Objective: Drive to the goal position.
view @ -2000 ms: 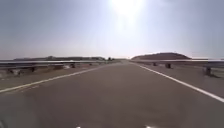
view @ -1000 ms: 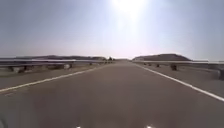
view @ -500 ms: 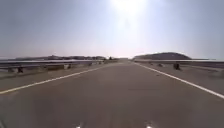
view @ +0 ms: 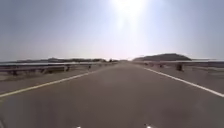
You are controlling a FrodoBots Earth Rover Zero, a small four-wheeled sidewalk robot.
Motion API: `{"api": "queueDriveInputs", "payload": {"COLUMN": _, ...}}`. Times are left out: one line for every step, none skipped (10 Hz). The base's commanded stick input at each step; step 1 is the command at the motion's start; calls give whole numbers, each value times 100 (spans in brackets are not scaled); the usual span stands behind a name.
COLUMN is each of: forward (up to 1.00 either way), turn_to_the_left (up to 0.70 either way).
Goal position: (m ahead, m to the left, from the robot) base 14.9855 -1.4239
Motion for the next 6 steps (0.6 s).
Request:
{"api": "queueDriveInputs", "payload": {"forward": 70, "turn_to_the_left": 0}}
{"api": "queueDriveInputs", "payload": {"forward": 70, "turn_to_the_left": 0}}
{"api": "queueDriveInputs", "payload": {"forward": 70, "turn_to_the_left": 0}}
{"api": "queueDriveInputs", "payload": {"forward": 70, "turn_to_the_left": 0}}
{"api": "queueDriveInputs", "payload": {"forward": 70, "turn_to_the_left": 0}}
{"api": "queueDriveInputs", "payload": {"forward": 70, "turn_to_the_left": 0}}
